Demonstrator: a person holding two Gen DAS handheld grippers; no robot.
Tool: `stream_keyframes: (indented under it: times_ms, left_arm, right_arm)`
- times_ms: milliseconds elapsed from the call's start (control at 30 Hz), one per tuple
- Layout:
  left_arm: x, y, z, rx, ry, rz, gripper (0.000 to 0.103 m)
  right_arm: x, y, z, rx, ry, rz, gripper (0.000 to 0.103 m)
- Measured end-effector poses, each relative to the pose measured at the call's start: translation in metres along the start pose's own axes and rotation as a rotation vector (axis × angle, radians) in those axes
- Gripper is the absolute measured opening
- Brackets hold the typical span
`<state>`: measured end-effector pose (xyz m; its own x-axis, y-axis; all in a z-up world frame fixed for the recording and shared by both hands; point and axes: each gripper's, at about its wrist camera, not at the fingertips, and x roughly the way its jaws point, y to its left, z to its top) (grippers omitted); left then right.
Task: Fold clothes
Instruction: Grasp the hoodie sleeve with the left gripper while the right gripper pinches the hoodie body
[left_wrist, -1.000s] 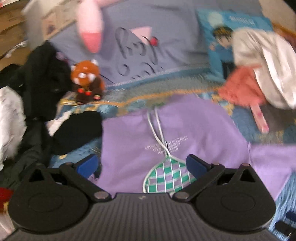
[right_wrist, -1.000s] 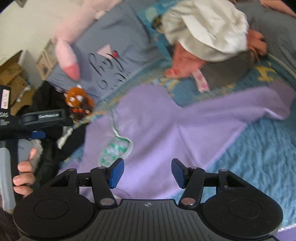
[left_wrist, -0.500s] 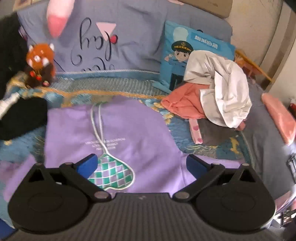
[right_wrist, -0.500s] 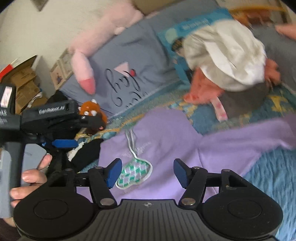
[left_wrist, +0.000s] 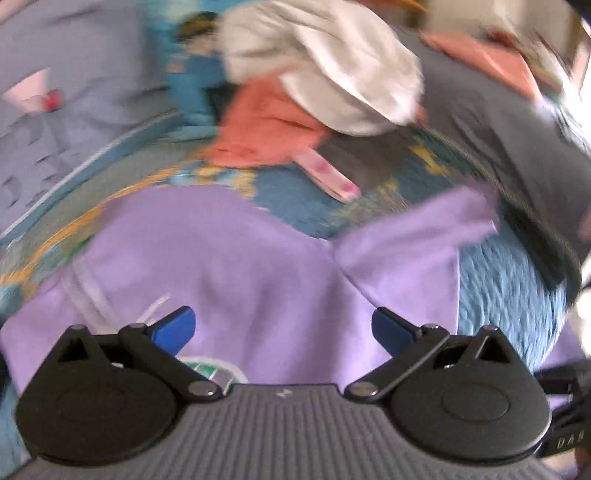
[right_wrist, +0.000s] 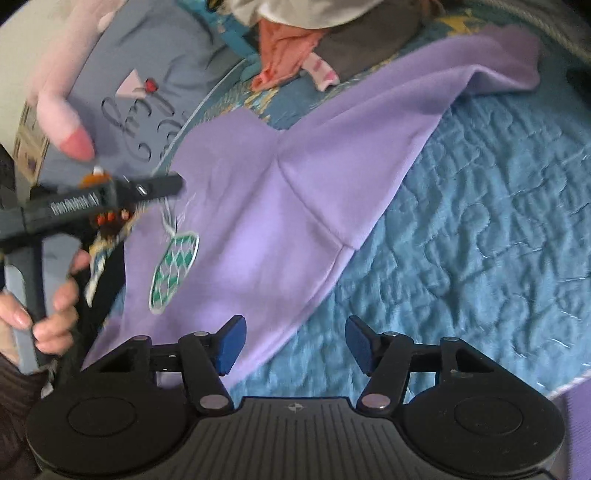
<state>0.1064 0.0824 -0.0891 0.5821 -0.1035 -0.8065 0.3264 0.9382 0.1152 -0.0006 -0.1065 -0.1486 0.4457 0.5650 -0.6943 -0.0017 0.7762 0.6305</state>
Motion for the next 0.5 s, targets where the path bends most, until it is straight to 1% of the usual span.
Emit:
stream_keyframes:
  times_ms: [67,100,133,200,233,300,333,400,467,500]
  left_arm:
    - [0.017,-0.011,0.010,0.076,0.009,-0.039,0.103]
    - [0.025,-0.017,0.015,0.115,0.014,-0.058,0.103]
    - [0.033,-0.022,0.020,0.153,0.018,-0.077,0.103]
    - [0.050,-0.033,0.030,0.229,0.027,-0.116,0.103]
    - [0.058,-0.039,0.034,0.268,0.032,-0.135,0.103]
    - [0.075,-0.050,0.044,0.344,0.041,-0.174,0.103]
    - [0.083,-0.056,0.050,0.382,0.046,-0.190,0.103]
    - [0.099,-0.069,0.061,0.459,0.059,-0.210,0.103]
    - [0.115,-0.083,0.071,0.541,0.074,-0.231,0.103]
    - [0.123,-0.092,0.074,0.590,0.083,-0.245,0.103]
  right_arm:
    - [0.015,-0.011,0.006,0.068,0.012,0.022,0.054]
    - [0.018,-0.013,0.006,0.088,0.014,0.037,0.047]
    - [0.022,-0.016,0.006,0.108,0.015,0.052,0.043]
    - [0.029,-0.020,0.006,0.148,0.018,0.082,0.042]
    - [0.029,-0.019,0.005,0.150,0.014,0.089,0.038]
    - [0.031,-0.019,0.003,0.147,0.022,0.098,0.033]
    - [0.032,-0.020,0.001,0.148,0.027,0.108,0.033]
    - [0.032,-0.023,0.001,0.146,0.036,0.119,0.031]
    - [0.032,-0.026,0.002,0.144,0.047,0.122,0.025]
    - [0.033,-0.026,0.004,0.142,0.049,0.117,0.024]
